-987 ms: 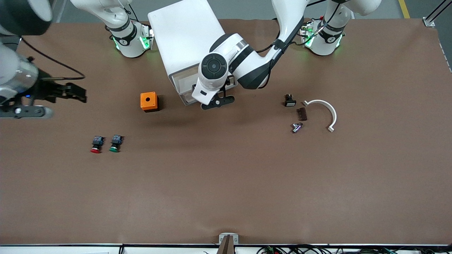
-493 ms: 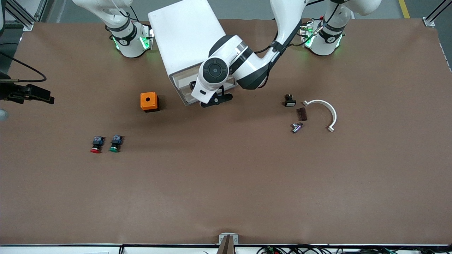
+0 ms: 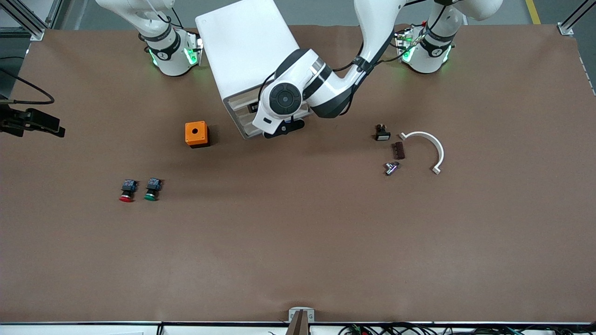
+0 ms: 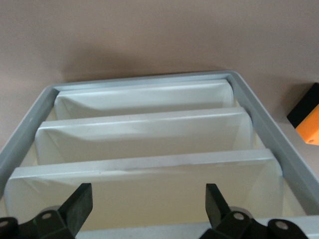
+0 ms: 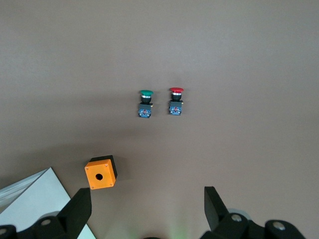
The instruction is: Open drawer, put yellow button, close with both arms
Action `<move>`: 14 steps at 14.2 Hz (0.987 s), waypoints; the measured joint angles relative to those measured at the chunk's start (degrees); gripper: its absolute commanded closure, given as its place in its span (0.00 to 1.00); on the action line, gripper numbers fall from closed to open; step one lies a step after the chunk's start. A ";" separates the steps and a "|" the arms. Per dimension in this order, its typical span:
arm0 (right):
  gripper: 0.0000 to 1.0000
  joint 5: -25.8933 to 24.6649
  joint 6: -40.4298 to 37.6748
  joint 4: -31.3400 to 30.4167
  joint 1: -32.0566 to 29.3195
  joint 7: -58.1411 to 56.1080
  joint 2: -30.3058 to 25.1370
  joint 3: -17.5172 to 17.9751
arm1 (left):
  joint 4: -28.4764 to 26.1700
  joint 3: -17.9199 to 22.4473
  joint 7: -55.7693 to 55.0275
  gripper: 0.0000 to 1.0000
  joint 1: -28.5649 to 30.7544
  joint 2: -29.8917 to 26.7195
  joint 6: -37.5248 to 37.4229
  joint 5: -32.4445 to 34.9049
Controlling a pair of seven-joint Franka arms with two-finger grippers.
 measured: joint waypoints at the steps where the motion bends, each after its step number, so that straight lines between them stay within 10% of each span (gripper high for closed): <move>1: 0.00 0.00 -0.39 0.08 -0.03 0.00 0.00 0.00 | -0.02 -0.15 0.00 0.00 0.00 0.11 0.00 -0.29; 14: 0.00 0.04 -1.38 -4.22 -1.45 0.04 -5.10 0.43 | 0.57 -0.25 0.14 0.00 1.78 0.34 0.26 -2.15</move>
